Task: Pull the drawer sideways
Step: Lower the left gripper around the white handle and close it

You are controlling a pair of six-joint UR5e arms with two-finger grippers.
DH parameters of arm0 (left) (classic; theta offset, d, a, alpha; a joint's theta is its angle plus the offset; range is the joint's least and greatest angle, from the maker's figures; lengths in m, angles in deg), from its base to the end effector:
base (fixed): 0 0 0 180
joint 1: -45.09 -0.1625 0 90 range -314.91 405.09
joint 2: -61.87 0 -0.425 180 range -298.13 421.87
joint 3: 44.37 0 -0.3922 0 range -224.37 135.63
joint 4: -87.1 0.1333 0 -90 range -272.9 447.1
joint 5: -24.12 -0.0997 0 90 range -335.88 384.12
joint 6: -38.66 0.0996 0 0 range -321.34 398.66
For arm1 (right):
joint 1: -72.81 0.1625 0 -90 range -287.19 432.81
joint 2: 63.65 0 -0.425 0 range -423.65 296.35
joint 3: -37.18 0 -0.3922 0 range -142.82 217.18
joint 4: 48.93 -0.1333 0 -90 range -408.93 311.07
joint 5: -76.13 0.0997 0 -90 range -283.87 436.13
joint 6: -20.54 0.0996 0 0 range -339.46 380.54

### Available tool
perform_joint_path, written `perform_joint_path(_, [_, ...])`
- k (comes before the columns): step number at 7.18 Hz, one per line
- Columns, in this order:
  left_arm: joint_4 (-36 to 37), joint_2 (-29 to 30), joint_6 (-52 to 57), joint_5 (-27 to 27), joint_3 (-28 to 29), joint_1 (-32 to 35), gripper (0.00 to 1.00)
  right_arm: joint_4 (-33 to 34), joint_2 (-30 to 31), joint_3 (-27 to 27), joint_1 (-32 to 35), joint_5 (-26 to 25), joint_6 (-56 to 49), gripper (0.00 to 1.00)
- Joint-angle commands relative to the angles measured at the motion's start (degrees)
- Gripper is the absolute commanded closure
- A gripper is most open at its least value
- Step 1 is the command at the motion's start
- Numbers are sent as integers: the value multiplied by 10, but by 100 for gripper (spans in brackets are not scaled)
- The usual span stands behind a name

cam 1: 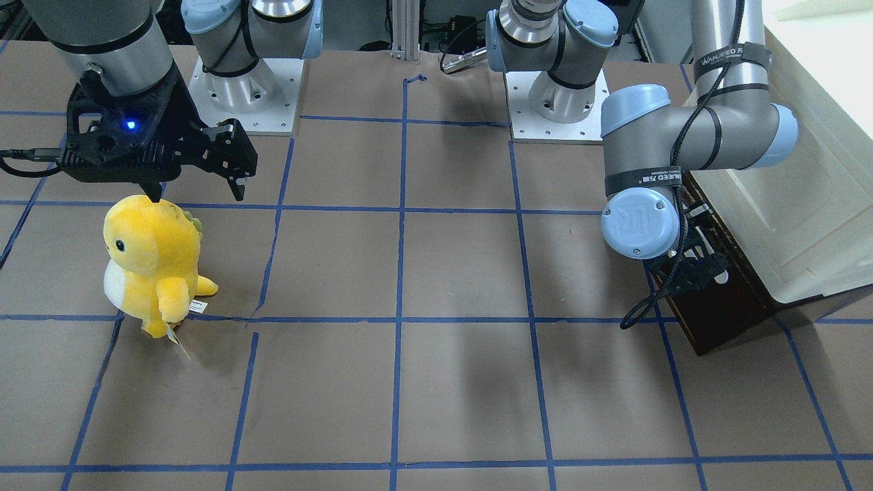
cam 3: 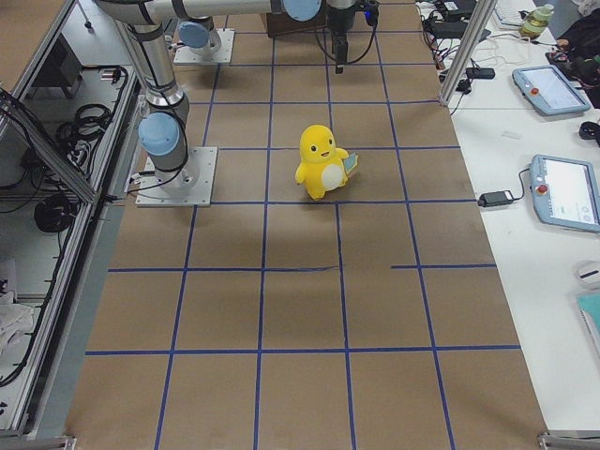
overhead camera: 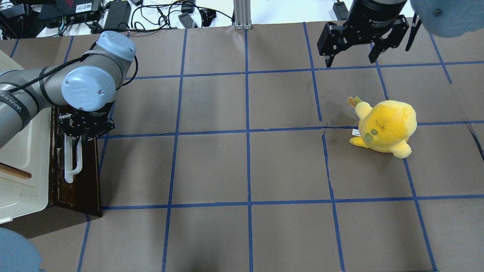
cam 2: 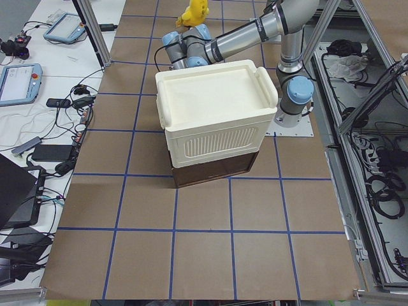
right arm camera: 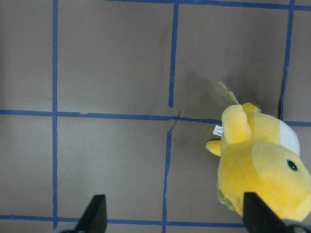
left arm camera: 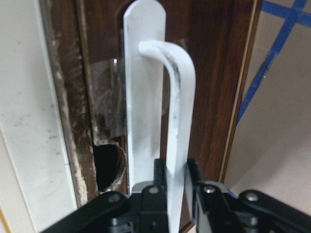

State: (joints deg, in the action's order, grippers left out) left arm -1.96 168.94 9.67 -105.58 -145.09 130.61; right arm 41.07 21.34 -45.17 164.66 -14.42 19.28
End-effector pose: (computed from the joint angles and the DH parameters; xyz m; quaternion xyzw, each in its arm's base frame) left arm -0.0284 -0.5299 0.2725 -0.1879 0.8988 0.1433 0.3691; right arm 0.1495 -0.5285 0.5090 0.0270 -0.9994 0.0231 0.0047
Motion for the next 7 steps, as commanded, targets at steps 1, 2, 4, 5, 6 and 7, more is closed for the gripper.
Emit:
perform_joint_path(1, [-1,2,0,1,4,2,84,0,0,0,0,0,0,0])
perform_joint_path(2, [-1,4,0,1,4,3,84,0,0,0,0,0,0,0])
perform_joint_path(4, [-1,7,0,1,5,5,92,0,0,0,0,0,0,0])
perform_joint_path(5, [-1,9,-1,2,5,8,87,0,0,0,0,0,0,0])
perform_joint_path(6, [-1,10,-6,1,5,11,90,0,0,0,0,-1,0,0])
perform_joint_path(7, [-1,10,-6,1,5,17,96,0,0,0,0,0,-1,0])
